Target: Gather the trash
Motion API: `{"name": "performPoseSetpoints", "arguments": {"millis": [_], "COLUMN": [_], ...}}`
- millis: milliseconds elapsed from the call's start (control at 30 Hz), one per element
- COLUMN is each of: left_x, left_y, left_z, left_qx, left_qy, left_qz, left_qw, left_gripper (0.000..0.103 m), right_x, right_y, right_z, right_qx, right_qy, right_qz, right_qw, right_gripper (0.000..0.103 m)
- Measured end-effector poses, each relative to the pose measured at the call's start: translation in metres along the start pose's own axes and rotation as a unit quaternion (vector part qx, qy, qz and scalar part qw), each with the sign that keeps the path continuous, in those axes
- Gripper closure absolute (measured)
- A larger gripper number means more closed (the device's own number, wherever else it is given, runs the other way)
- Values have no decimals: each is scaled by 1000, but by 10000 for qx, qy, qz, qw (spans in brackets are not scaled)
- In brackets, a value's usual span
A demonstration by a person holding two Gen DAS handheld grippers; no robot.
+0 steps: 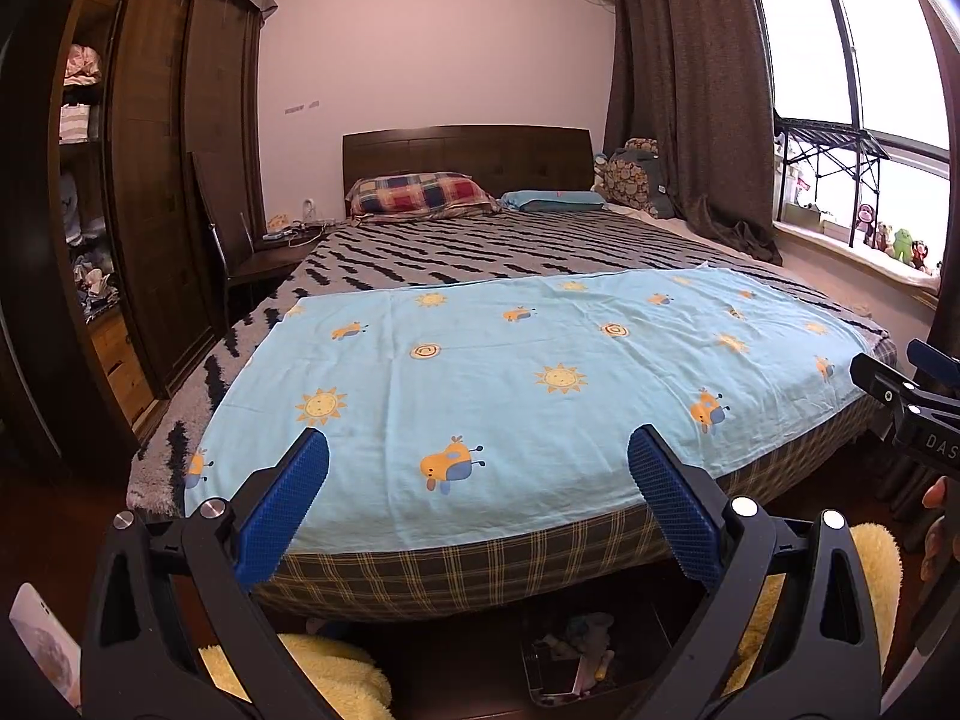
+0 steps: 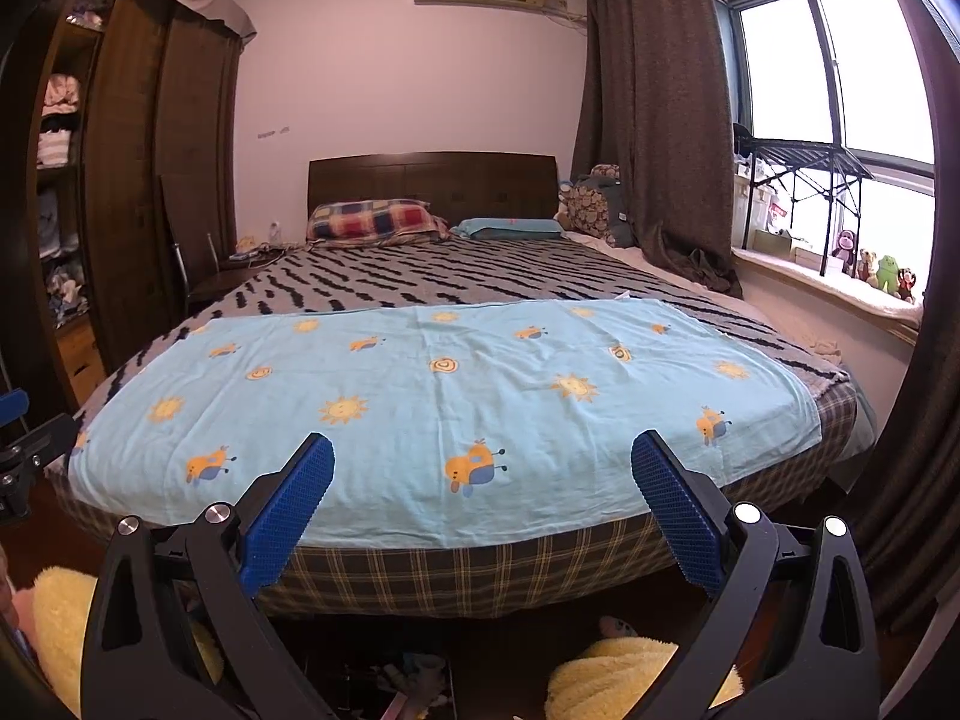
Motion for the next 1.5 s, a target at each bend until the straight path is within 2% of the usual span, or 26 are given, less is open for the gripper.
{"name": "performPoseSetpoints", "arguments": {"millis": [1500], "left_x": [-1], "left_y": [1], "left_z": [2], "left_qx": [-20], "left_qy": [21], "left_qz": [-26], "left_qw": [10000], "left_gripper": [8], "right_x": [0], "right_y": [1], "right_z": [10], "right_qx": [-31], "right_qy": [-115], "right_qz": [38], "right_qw": [9999], "right_gripper": [3]}}
Point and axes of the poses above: each gripper's, at about its wrist camera, not at the fingertips, and x roughly the way its jaws point, z to its left, y to its underside, the point moved 5 cm from there along x, roughly the way its jaws point, and after that the axes turned 9 degrees about x, right-handed, at the moved point
